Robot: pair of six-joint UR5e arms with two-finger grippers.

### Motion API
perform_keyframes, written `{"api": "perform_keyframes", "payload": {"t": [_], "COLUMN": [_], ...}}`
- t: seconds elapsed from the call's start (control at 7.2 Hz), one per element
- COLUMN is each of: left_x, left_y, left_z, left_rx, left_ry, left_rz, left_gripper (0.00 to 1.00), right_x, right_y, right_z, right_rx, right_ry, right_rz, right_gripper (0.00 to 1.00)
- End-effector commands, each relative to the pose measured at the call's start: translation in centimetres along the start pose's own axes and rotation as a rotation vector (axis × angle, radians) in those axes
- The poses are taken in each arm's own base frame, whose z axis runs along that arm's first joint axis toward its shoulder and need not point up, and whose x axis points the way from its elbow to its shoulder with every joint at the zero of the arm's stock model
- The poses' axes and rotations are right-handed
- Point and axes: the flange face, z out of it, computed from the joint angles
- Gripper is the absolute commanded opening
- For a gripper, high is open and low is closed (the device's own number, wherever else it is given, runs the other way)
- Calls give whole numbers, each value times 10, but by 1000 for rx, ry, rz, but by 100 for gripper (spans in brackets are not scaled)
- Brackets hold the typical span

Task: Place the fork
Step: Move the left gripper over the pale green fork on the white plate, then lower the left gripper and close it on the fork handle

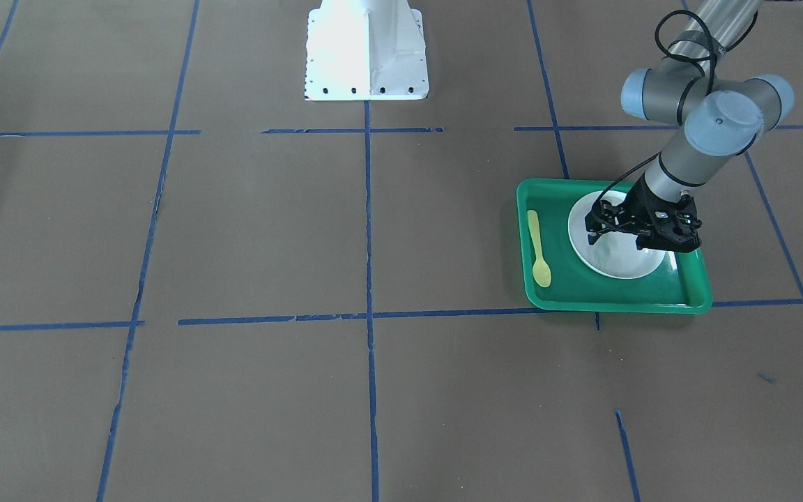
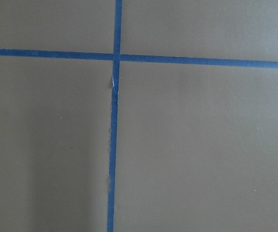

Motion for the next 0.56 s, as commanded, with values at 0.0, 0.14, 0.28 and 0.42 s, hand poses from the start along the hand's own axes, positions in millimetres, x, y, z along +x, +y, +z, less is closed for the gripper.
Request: {"api": "perform_keyframes", "payload": {"t": [0.0,0.14,0.28,0.42], "left_x": [-3,-2,4,8], "left_y": [3,3,0,1], "left_z": [12,11,10,11], "left_rx": [-2,-2,2,0], "left_ry": [4,7,13,17], "left_rz": [5,3,-4,-4], "left_gripper": [88,86,85,83], "right_x": [0,0,0,0], "right_y": [0,0,0,0], "right_z": [0,0,0,0], "right_rx": [0,0,0,0], "right_ry": [0,0,0,0], "right_rz": [-1,-1,-1,1], "right_gripper": [100,100,100,100]}}
